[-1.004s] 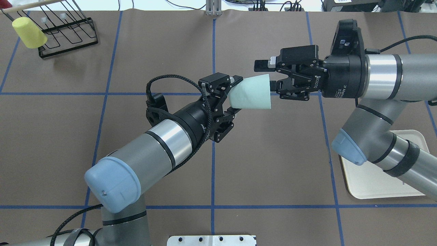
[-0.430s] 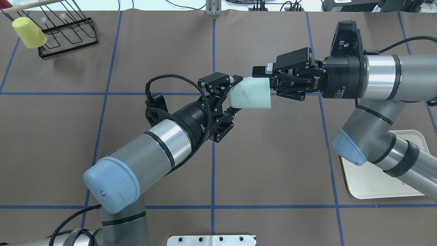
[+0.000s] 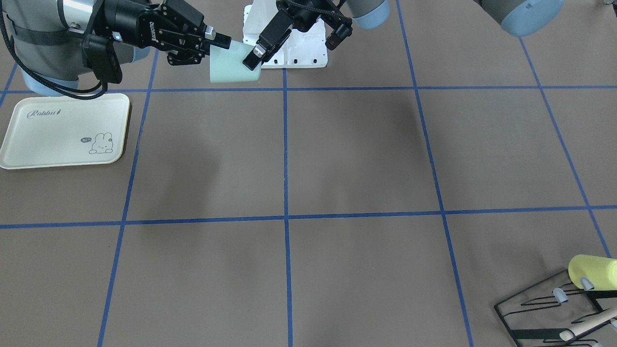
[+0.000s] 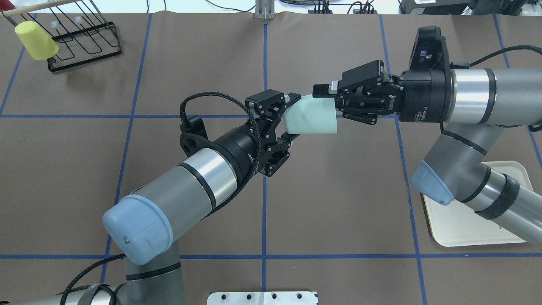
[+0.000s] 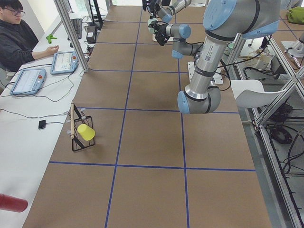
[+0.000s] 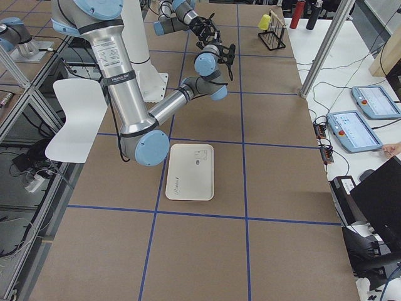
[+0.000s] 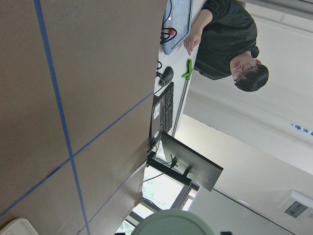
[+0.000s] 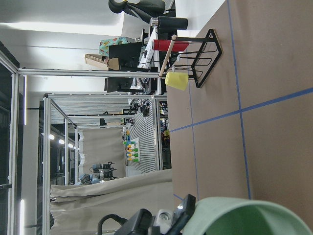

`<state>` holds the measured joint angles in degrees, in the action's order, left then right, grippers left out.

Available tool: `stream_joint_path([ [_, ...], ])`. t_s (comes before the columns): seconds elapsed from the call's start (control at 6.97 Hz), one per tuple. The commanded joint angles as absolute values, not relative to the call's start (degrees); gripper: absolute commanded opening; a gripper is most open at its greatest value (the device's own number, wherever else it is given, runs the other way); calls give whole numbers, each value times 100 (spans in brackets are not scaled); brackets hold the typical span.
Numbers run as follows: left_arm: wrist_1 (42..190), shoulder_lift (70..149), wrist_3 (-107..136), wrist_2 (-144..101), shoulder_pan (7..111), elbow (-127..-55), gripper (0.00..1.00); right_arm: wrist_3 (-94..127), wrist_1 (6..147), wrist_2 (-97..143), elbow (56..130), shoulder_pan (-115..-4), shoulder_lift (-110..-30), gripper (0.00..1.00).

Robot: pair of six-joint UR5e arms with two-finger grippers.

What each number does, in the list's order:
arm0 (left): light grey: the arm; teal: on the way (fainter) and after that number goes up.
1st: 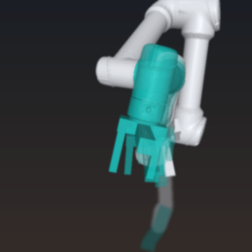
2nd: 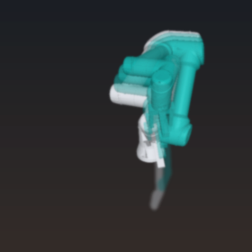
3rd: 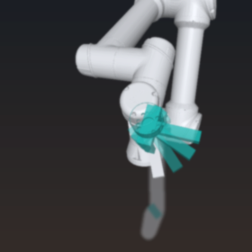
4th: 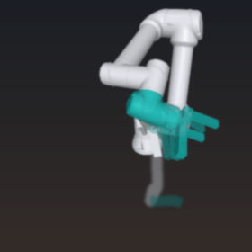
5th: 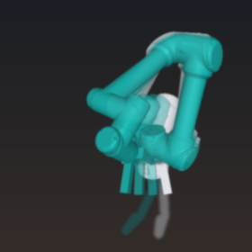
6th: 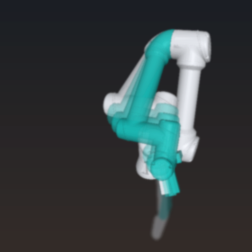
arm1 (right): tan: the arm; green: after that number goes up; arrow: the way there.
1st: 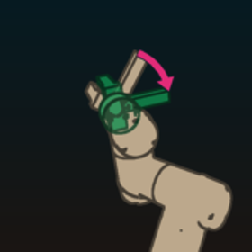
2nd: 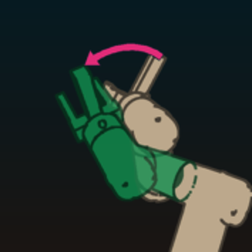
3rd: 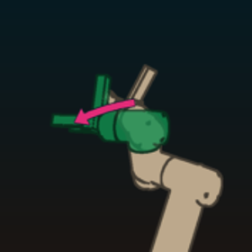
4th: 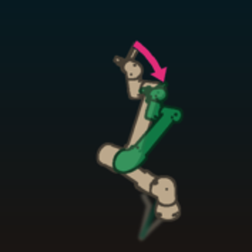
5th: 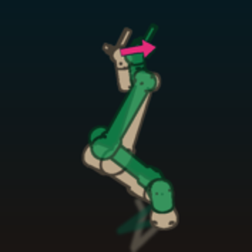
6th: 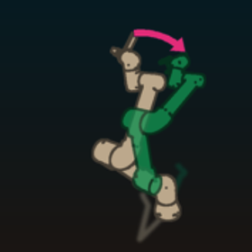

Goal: Left arm grabs green cup and hands to right arm on tray

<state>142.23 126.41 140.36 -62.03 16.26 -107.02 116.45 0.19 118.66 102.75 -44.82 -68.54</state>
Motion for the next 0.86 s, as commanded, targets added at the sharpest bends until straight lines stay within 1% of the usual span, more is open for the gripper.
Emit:
stream_joint_path([
  [0.0,14229,12639,14019,-6205,1617,-10688,34,11646,18,11865,10274,-4482,-6873,21],
  [0.14,14229,12630,14001,-6205,1617,-10688,39,11646,18,11874,10257,-4474,-6873,15],
  [0.29,14229,12621,13992,-6205,1626,-10679,73,11637,18,11874,10239,-4474,-6873,10],
  [0.43,14221,12604,13975,-6214,1626,-10679,100,11645,18,11874,10239,-4474,-6882,8],
  [0.72,14221,12595,13905,-6214,1626,-10679,100,11646,9,11874,10239,-4474,-6908,4],
])
